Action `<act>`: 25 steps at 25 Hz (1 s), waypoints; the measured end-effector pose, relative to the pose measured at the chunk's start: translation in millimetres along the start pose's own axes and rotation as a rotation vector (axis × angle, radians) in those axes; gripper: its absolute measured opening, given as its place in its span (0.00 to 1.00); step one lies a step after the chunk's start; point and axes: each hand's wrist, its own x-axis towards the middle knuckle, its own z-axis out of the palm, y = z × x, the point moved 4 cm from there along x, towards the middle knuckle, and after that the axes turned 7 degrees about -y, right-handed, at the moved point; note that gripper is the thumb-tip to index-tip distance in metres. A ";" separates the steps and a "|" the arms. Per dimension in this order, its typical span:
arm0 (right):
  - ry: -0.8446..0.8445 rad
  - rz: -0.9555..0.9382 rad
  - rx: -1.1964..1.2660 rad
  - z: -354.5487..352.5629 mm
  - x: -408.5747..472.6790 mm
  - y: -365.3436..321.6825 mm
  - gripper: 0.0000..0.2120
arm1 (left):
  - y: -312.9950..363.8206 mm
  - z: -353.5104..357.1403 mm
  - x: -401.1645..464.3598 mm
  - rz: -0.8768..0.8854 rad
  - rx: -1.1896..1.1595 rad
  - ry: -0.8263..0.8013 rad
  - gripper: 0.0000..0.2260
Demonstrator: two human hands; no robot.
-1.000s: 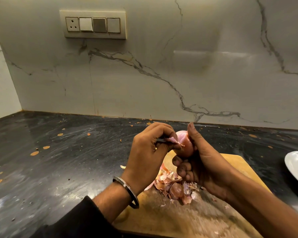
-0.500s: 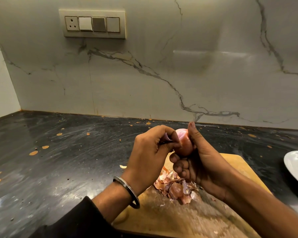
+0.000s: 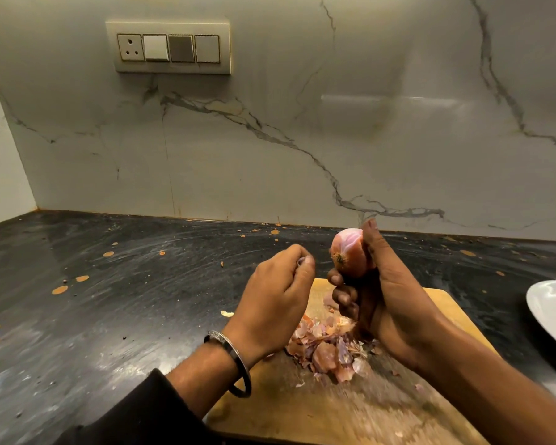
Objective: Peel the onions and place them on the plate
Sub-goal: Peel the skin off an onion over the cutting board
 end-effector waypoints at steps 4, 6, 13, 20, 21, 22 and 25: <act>0.031 -0.051 -0.062 -0.4 -1.3 -2.8 0.39 | -0.6 1.8 -0.8 -0.006 0.050 -0.051 0.16; 0.038 -0.083 -0.072 0.0 -2.2 -3.9 0.36 | -1.6 -0.2 0.2 -0.002 0.075 -0.032 0.08; 0.006 -0.186 -0.305 3.2 -1.0 -2.7 0.29 | -6.1 -9.2 3.6 -0.123 -0.435 0.044 0.14; 0.005 -0.254 -0.425 2.2 1.1 -0.5 0.32 | -5.2 -7.7 2.2 -0.058 -0.347 0.041 0.09; 0.014 -0.262 -0.444 1.7 1.3 0.0 0.33 | -3.0 -7.6 1.6 -0.028 -0.291 0.063 0.09; 0.017 -0.271 -0.461 1.2 1.2 0.5 0.33 | -1.2 -7.7 0.7 0.000 -0.249 0.090 0.10; 0.017 -0.304 -0.507 1.4 0.1 -0.2 0.29 | 1.6 -8.8 -0.1 0.032 -0.217 0.117 0.11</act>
